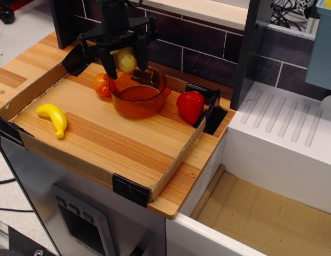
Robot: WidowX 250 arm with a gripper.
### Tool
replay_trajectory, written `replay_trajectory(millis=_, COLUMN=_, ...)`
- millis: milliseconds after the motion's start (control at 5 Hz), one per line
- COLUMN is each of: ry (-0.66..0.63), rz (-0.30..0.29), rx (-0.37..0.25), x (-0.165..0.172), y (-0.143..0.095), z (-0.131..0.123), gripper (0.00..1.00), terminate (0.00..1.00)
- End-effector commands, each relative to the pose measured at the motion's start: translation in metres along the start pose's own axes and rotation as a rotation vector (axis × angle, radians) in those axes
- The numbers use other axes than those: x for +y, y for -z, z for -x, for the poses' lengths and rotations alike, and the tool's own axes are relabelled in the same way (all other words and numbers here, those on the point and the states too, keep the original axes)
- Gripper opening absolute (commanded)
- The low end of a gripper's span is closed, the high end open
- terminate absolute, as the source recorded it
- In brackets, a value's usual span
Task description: Put potato in pot
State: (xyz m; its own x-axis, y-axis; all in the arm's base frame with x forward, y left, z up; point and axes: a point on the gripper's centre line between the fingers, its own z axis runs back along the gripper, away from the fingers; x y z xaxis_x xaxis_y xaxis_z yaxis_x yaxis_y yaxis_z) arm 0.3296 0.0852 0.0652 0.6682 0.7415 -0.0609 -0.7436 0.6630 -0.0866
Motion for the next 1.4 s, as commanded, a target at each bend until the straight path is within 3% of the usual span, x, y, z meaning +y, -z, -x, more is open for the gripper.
replay_trajectory(millis=0, ry=0.080, rz=0.059, rx=-0.081, x=-0.004, y=-0.027, z=0.002, gripper=1.00, terminate=0.00)
replay_trajectory(millis=200, ry=0.085, rz=0.045, rx=-0.098, x=-0.002, y=-0.041, z=0.007, gripper=1.00, terminate=0.00)
replay_trajectory(millis=400, ry=0.169, rz=0.085, rx=-0.118, x=0.002, y=-0.068, z=0.029, gripper=1.00, terminate=0.00)
replay_trajectory(millis=600, ry=0.186, rz=0.119, rx=-0.110, x=0.012, y=-0.078, z=0.048, gripper=1.00, terminate=0.00)
replay_trajectory(millis=1000, ry=0.186, rz=0.119, rx=-0.110, x=0.012, y=-0.078, z=0.048, gripper=1.00, terminate=0.00)
replay_trajectory(millis=1200, ry=0.186, rz=0.119, rx=-0.110, x=0.012, y=-0.078, z=0.048, gripper=1.00, terminate=1.00)
